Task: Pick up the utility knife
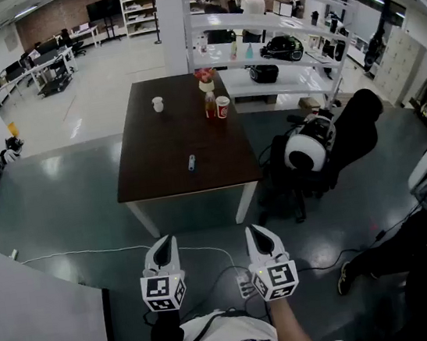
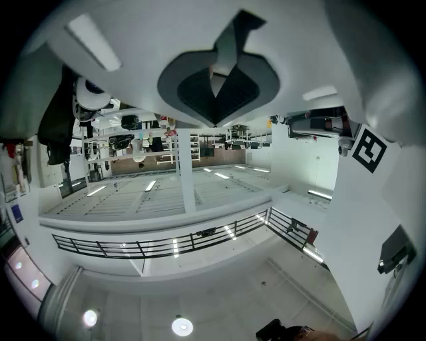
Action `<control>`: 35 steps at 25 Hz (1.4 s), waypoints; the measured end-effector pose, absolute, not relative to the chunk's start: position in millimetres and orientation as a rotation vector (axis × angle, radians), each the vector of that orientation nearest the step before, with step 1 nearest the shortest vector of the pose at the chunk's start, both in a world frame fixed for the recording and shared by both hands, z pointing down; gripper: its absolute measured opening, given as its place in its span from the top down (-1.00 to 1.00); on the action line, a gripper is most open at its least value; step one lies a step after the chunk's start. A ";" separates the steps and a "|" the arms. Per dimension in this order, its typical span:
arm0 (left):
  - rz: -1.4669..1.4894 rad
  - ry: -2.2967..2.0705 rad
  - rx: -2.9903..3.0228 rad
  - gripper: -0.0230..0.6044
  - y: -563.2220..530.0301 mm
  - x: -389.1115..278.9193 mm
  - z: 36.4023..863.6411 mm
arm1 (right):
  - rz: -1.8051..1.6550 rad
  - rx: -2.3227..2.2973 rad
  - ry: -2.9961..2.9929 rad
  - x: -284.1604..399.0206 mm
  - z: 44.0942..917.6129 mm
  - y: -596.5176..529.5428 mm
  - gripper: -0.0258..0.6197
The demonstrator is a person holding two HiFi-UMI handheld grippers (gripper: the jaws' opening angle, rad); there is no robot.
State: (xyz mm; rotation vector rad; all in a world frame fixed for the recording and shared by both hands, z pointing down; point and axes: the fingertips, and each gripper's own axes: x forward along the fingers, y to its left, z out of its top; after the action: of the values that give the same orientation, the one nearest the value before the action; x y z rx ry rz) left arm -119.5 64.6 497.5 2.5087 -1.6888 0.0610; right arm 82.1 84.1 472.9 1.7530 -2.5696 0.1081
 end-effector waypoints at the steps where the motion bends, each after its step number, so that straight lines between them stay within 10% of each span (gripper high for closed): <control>1: 0.059 -1.689 2.511 0.93 64.4 -118.1 497.3 | 0.110 1.752 -2.569 82.7 473.4 83.7 0.92; 35: 0.155 -1.758 2.399 0.93 69.2 -98.2 516.7 | 0.229 1.557 -2.663 82.9 490.7 76.2 0.92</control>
State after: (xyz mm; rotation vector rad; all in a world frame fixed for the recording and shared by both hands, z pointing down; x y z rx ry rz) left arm -98.2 69.2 516.7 2.3995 -1.7580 0.1547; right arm 82.9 76.2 490.7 1.5571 -2.6626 0.2288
